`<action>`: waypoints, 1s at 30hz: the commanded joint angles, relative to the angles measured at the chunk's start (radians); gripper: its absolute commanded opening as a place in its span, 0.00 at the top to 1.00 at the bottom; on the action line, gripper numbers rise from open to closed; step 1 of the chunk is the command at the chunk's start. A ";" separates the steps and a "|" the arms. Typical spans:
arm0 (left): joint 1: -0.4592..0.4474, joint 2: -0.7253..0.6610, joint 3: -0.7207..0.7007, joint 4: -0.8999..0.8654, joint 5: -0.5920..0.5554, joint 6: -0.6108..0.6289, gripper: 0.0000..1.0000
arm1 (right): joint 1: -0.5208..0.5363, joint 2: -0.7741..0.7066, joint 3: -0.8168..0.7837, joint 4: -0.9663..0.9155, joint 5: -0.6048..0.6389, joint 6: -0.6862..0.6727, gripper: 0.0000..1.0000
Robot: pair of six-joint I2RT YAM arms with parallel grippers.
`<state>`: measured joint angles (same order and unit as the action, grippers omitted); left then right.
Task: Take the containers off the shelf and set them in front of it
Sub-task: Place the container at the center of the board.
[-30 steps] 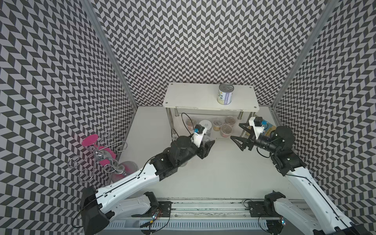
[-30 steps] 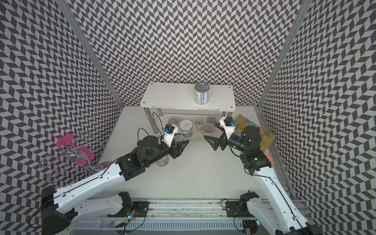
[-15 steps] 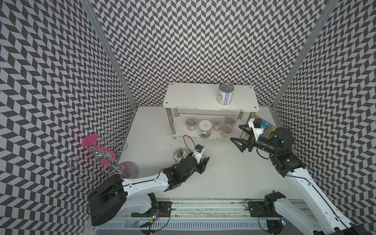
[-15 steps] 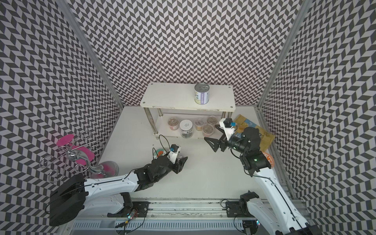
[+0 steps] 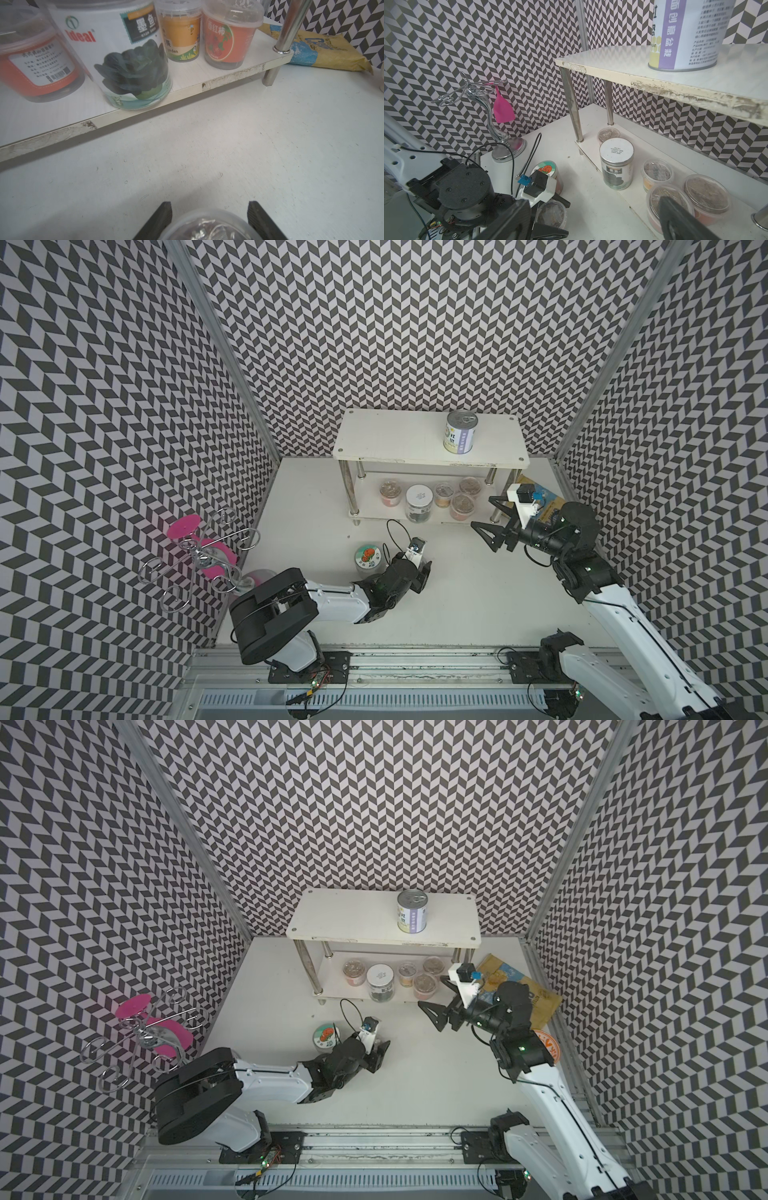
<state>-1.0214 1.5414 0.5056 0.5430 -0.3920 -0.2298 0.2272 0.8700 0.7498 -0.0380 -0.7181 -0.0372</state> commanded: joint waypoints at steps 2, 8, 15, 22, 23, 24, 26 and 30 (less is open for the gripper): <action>-0.005 0.046 0.033 0.096 -0.029 0.002 0.43 | 0.005 -0.023 -0.013 0.017 0.011 -0.009 0.00; -0.003 0.104 0.048 0.109 -0.031 0.011 0.42 | 0.005 -0.022 -0.013 0.007 0.015 -0.020 0.00; 0.012 0.132 0.049 0.104 -0.021 0.006 0.35 | 0.006 -0.010 -0.007 0.007 0.020 -0.025 0.00; 0.023 0.130 0.050 0.088 -0.019 -0.005 0.26 | 0.006 -0.002 -0.004 0.014 0.023 -0.026 0.00; 0.024 0.128 0.050 0.087 -0.019 -0.005 0.25 | 0.005 -0.002 -0.003 0.012 0.022 -0.026 0.00; 0.024 0.123 0.051 0.085 -0.019 -0.004 0.24 | 0.005 -0.002 -0.003 0.011 0.024 -0.026 0.00; 0.024 0.111 0.054 0.076 -0.021 -0.001 0.21 | 0.006 -0.004 -0.003 0.009 0.029 -0.028 0.00; 0.026 0.078 0.075 0.033 -0.023 0.018 0.15 | 0.005 -0.005 -0.001 0.011 0.032 -0.027 0.00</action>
<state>-1.0008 1.6581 0.5453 0.6029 -0.4076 -0.2264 0.2272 0.8654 0.7464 -0.0517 -0.6991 -0.0605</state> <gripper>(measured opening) 0.839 0.995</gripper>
